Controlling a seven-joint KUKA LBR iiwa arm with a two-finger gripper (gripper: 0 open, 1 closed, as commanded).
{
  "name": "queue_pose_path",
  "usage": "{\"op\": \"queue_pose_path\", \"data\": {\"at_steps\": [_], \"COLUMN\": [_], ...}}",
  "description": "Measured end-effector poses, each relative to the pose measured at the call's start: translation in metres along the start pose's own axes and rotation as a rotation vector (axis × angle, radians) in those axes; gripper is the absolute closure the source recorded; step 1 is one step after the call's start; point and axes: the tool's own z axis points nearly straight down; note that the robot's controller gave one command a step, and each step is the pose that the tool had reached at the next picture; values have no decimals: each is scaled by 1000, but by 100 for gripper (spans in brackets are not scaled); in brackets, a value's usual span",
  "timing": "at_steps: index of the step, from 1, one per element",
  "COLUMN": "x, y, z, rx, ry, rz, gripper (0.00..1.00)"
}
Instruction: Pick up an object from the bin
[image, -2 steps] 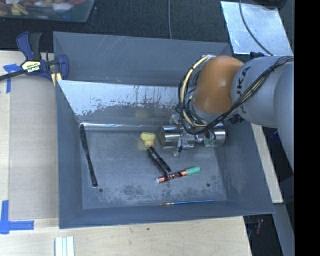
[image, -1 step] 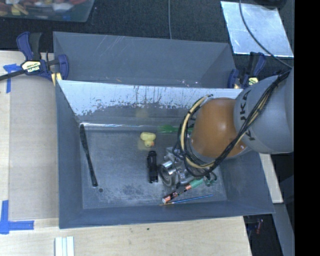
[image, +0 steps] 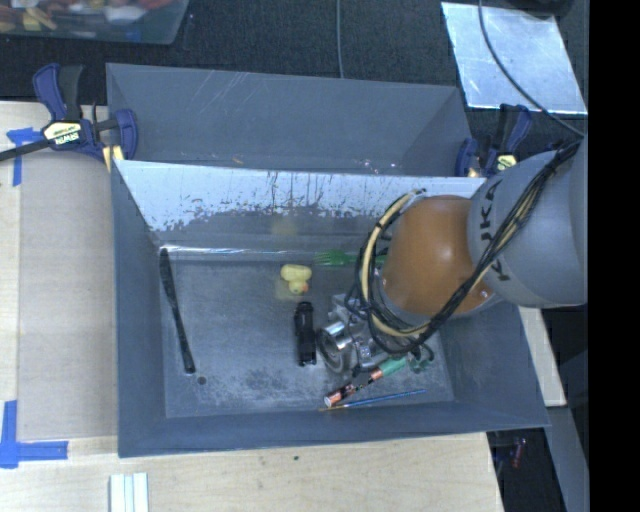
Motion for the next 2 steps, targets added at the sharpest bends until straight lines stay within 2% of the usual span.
{"op": "queue_pose_path", "data": {"at_steps": [2], "x": [2], "y": [0], "z": [-63], "rx": [-1], "ry": [11], "rz": [1], "gripper": [100]}}
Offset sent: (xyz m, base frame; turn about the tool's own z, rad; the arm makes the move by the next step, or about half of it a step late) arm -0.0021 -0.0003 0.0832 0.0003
